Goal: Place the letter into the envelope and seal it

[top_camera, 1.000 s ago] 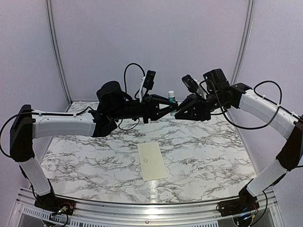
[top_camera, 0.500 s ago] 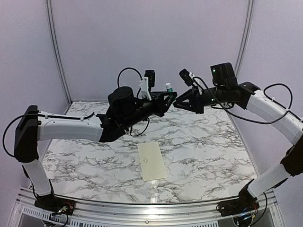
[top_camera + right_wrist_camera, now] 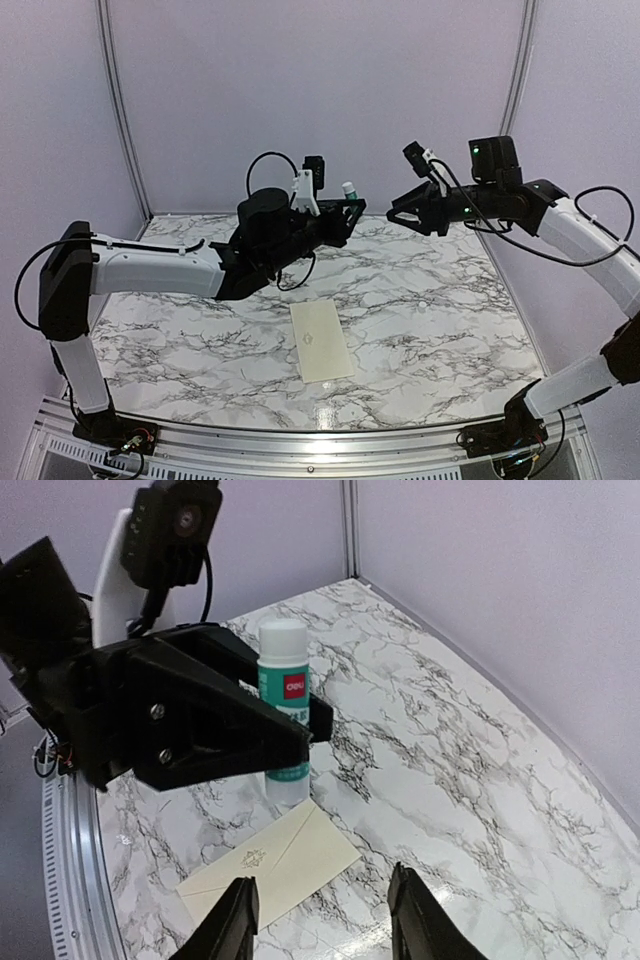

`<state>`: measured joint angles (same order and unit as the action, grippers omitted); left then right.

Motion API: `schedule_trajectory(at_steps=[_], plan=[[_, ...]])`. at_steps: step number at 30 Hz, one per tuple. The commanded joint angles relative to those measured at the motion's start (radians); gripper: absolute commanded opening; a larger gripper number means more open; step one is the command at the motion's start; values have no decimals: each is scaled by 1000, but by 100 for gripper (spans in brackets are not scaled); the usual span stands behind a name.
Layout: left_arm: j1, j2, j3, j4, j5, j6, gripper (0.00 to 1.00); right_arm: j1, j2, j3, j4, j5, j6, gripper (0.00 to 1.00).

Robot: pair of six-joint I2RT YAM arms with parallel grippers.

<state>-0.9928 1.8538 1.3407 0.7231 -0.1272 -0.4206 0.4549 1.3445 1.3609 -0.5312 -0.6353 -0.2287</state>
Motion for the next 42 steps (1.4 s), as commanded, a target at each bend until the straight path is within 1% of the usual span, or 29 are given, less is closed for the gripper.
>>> schedule_trajectory(at_steps=[1,4,7,9,11,16,21,26,28,33,37,39,40,42], plan=[[70,-79,-26,2,335,19,1,-61,-37,-22,-15,-251,-89,41],[84,-93,-26,4,529,42,1,-62,-28,-31,-53,-391,-164,41],[85,-103,-26,5,653,56,0,-62,8,-28,-71,-525,-183,43],[85,-102,-21,9,704,56,0,-59,44,-12,-89,-610,-189,44],[86,-102,-19,18,741,55,0,-49,76,7,-98,-653,-188,45],[85,-99,-19,53,777,37,0,-6,120,46,-86,-669,-172,45],[85,-95,-28,85,775,23,0,45,137,52,-80,-666,-165,44],[87,-92,-32,105,776,15,0,57,138,50,-53,-669,-133,37],[86,-92,-35,110,774,13,0,57,137,52,-45,-667,-124,33],[87,-90,-38,116,770,8,0,57,135,38,-12,-669,-84,17],[85,-85,-46,118,748,11,0,57,130,41,15,-658,-50,11],[83,-86,-65,117,676,19,0,57,125,51,35,-594,-14,7],[75,-93,-82,115,603,33,0,57,119,53,46,-535,8,6],[41,-103,-111,113,405,72,0,61,103,53,58,-361,32,6]])
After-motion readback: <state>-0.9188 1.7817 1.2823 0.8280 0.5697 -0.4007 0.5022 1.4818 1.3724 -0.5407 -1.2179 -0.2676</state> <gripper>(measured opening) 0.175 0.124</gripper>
